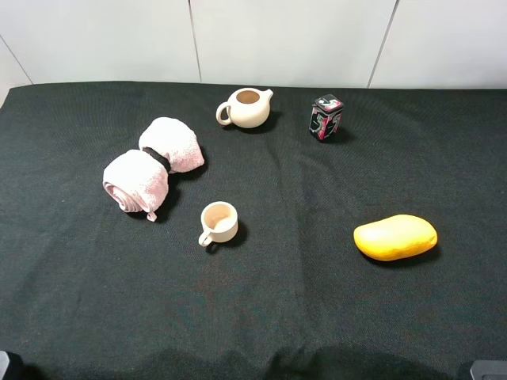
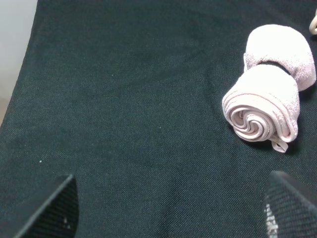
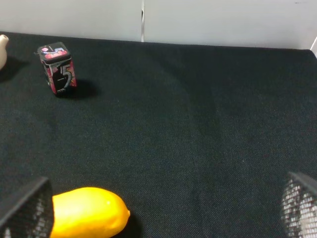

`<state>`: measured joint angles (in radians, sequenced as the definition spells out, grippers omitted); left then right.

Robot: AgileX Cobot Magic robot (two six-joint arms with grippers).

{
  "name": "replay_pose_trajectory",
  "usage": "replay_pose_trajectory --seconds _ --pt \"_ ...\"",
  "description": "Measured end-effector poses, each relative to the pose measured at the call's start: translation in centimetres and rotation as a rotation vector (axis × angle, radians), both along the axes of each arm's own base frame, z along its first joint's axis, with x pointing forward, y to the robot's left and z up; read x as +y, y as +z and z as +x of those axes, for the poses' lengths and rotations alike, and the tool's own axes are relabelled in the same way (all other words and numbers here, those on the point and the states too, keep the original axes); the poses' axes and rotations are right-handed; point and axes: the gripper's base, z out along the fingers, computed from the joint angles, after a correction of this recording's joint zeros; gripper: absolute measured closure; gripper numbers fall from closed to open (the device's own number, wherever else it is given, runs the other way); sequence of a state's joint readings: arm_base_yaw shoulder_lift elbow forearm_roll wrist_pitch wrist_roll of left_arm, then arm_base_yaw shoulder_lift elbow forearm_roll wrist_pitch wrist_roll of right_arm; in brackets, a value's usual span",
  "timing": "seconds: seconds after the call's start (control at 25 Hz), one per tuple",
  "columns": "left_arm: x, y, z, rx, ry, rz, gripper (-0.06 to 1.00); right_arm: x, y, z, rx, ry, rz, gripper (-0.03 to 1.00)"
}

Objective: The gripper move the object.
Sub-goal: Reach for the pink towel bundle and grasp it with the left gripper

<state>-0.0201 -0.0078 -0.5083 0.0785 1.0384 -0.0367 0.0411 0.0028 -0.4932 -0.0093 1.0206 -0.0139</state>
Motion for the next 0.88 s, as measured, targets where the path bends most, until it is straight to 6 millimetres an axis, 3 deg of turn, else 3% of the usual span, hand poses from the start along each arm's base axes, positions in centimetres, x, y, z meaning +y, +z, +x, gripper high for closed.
replay_pose_trajectory --seconds 0.88 --pt "0.15 0.01 0.0 0.0 0.01 0.015 0.15 0.0 0.0 0.0 0.0 0.0 0.0 0.27"
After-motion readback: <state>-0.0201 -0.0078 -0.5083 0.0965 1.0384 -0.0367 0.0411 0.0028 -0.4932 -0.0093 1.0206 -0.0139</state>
